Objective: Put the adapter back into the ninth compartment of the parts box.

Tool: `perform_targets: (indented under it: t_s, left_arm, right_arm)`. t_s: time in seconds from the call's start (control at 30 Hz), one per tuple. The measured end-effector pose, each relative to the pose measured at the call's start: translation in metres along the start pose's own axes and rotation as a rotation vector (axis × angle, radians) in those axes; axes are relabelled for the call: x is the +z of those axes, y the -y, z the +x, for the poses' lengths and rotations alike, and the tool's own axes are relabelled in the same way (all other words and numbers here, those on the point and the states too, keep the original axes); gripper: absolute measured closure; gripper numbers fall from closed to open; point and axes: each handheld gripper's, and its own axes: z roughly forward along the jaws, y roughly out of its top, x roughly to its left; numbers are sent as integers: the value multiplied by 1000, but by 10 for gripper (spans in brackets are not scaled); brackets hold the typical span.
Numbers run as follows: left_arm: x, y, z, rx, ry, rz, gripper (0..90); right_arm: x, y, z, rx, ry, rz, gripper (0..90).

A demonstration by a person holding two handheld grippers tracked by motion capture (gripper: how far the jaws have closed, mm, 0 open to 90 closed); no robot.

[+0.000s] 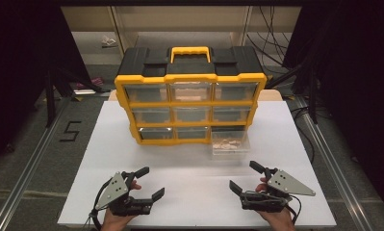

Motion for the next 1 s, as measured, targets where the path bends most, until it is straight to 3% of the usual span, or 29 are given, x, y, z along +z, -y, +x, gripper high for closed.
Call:
perform_targets:
  t_s: [1.0]
  left_arm:
    - [1,0,0,3,0,2,160]
  right_arm:
    - [-1,5,1,-7,-2,1,74]
